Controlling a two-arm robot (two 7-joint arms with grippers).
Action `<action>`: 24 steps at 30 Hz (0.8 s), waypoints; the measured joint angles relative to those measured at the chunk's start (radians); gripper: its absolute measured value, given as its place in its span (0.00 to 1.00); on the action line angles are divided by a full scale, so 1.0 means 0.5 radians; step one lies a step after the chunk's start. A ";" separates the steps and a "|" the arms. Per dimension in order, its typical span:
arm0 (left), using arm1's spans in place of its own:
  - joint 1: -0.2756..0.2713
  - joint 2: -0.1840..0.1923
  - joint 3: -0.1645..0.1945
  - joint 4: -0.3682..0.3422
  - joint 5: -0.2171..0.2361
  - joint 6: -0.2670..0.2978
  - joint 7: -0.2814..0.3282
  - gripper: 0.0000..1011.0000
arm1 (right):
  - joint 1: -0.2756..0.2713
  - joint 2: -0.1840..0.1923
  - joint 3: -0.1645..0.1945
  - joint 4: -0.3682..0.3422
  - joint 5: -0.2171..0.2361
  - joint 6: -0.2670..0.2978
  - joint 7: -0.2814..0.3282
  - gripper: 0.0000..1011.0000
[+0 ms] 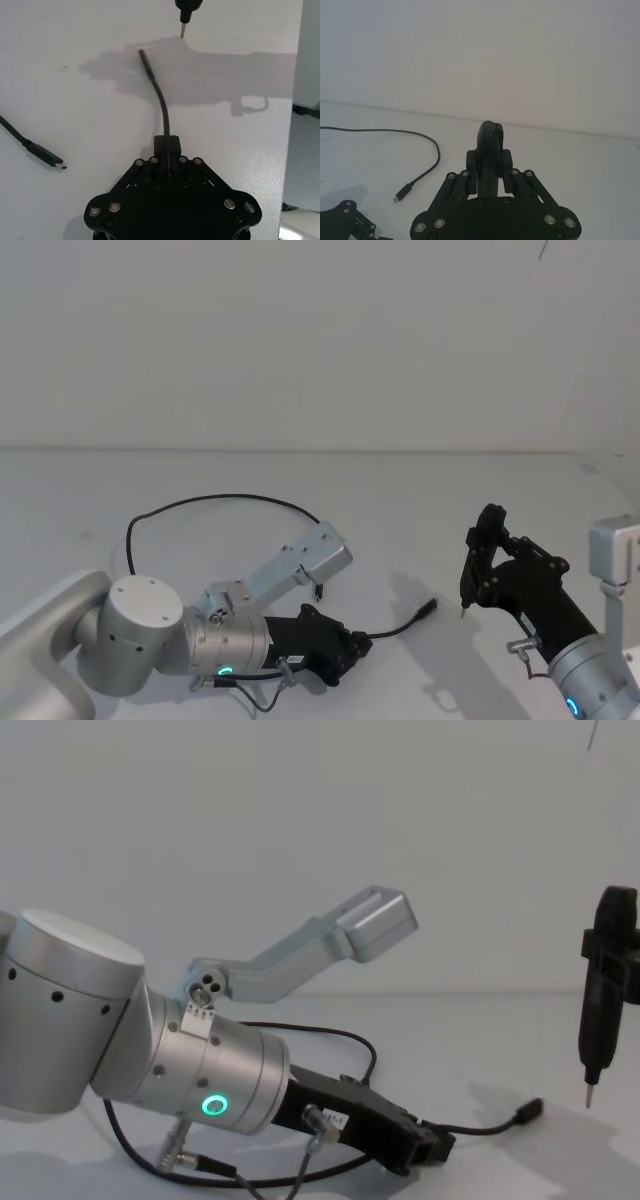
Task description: Pick up the data cable with the one hand.
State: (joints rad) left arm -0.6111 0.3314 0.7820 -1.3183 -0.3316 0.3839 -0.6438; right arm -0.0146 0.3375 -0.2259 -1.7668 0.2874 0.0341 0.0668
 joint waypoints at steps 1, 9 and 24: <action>0.000 0.000 0.000 0.000 0.000 0.000 0.000 0.05 | 0.000 0.000 0.000 0.000 0.000 0.000 0.000 0.28; 0.000 0.000 0.000 0.000 0.005 -0.001 0.002 0.04 | 0.010 -0.006 0.010 -0.028 0.013 0.024 0.010 0.28; 0.014 0.123 -0.022 -0.150 0.079 -0.118 -0.008 0.04 | 0.140 -0.015 0.060 -0.209 0.190 0.235 0.127 0.28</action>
State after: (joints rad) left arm -0.6042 0.3929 0.7711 -1.3935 -0.2923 0.3252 -0.6479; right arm 0.0552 0.3298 -0.1957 -1.8714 0.3825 0.1515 0.1303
